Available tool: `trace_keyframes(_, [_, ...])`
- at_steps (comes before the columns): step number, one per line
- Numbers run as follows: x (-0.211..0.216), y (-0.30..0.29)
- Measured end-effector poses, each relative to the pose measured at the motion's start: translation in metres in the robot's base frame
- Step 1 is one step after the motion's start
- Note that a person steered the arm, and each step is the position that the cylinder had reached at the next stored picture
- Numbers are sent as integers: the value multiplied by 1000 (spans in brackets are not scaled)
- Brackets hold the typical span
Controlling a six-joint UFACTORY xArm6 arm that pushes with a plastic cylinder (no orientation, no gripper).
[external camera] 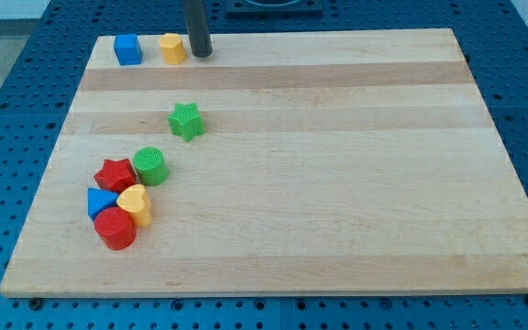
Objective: Slightly move the yellow hexagon top left to the green star
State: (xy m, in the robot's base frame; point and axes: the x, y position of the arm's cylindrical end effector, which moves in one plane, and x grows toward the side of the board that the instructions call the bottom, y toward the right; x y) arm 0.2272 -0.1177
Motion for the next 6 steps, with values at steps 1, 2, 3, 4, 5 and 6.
trace_keyframes(1, [0, -12])
trace_keyframes(2, [-1, -27])
trace_keyframes(3, [-1, -33])
trace_keyframes(4, [-1, -33])
trace_keyframes(5, [0, -22])
trace_keyframes(6, [2, 10])
